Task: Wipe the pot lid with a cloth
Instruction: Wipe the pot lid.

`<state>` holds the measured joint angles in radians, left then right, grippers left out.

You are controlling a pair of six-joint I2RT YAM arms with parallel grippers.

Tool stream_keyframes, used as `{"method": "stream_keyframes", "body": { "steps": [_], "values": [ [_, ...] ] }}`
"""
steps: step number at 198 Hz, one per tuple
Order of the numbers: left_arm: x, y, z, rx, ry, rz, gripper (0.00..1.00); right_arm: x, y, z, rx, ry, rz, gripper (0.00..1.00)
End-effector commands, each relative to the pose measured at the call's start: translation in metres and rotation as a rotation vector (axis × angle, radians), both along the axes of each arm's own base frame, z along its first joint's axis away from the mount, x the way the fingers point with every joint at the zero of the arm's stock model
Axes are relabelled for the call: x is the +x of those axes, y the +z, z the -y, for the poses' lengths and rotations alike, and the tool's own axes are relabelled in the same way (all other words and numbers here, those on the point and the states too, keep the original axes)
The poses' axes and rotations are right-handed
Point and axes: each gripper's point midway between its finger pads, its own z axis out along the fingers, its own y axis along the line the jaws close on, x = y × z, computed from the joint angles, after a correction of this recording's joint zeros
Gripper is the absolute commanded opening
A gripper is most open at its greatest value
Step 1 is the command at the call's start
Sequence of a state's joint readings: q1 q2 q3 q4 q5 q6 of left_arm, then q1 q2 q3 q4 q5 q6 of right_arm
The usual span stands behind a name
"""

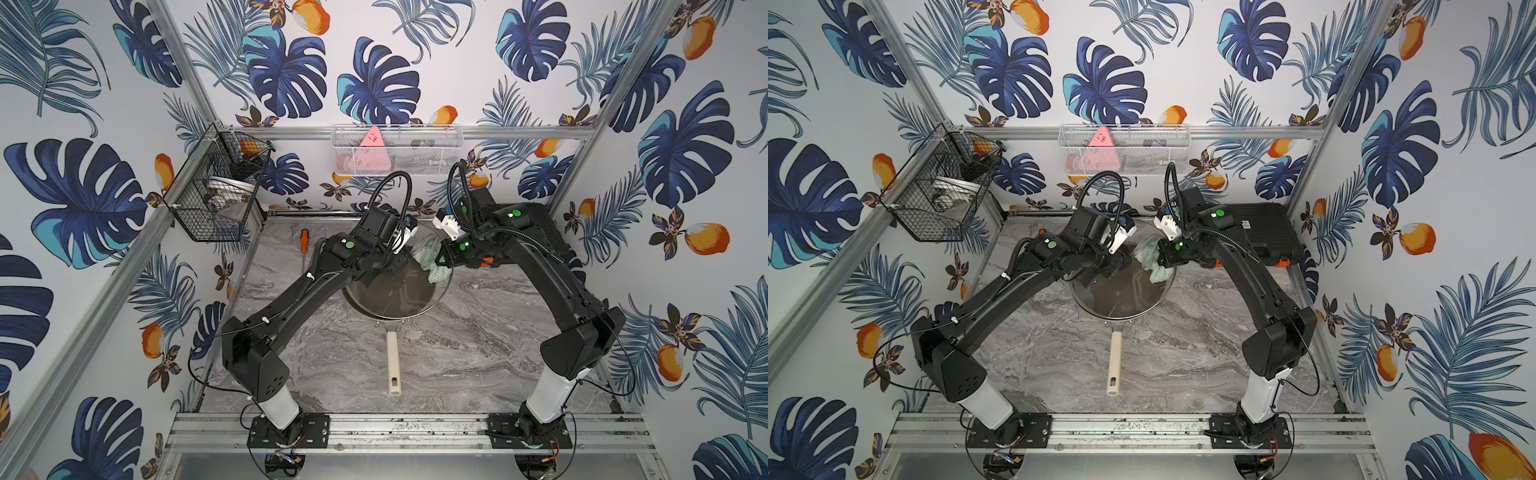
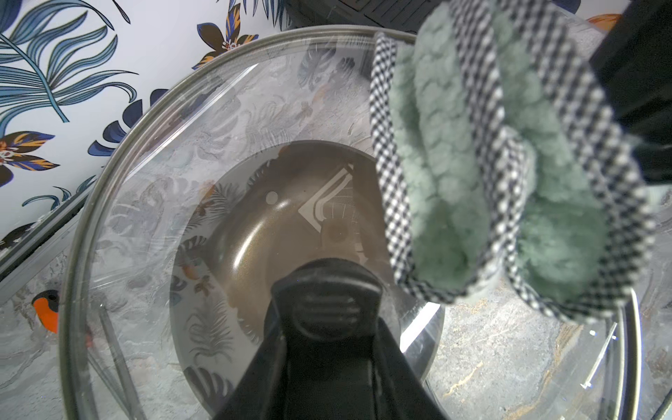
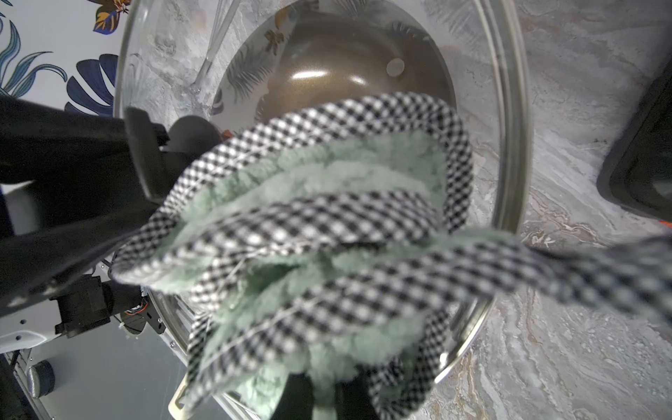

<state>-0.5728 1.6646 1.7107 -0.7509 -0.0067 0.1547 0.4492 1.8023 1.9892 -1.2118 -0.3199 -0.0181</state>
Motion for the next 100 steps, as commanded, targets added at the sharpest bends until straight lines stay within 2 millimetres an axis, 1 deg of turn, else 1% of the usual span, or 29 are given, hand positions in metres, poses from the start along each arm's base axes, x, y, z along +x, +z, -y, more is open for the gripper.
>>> {"method": "stream_keyframes", "body": {
  "steps": [1, 6, 8, 11, 21, 69, 100],
  "values": [
    [0.015, 0.031, 0.008, -0.071, 0.011, 0.109, 0.00, -0.007, -0.004, 0.004, -0.017, -0.004, -0.022, 0.00],
    [0.015, 0.032, 0.009, -0.075, 0.012, 0.108, 0.00, -0.006, -0.005, 0.005, -0.016, -0.007, -0.019, 0.00],
    [0.015, 0.032, 0.009, -0.076, 0.012, 0.107, 0.00, -0.011, -0.005, -0.002, -0.014, 0.012, -0.017, 0.00],
    [0.015, 0.032, 0.010, -0.077, 0.011, 0.106, 0.00, -0.013, -0.005, -0.005, -0.012, 0.019, -0.017, 0.00],
    [0.016, 0.034, 0.012, -0.084, 0.009, 0.106, 0.00, -0.016, -0.006, -0.009, -0.009, 0.025, -0.015, 0.00],
    [0.019, 0.028, 0.027, -0.074, 0.006, 0.092, 0.00, -0.030, -0.016, -0.030, -0.044, 0.067, -0.023, 0.00],
    [0.022, 0.026, 0.029, -0.067, 0.027, 0.091, 0.00, -0.035, -0.023, -0.043, -0.049, 0.074, -0.027, 0.00]
  ]
}}
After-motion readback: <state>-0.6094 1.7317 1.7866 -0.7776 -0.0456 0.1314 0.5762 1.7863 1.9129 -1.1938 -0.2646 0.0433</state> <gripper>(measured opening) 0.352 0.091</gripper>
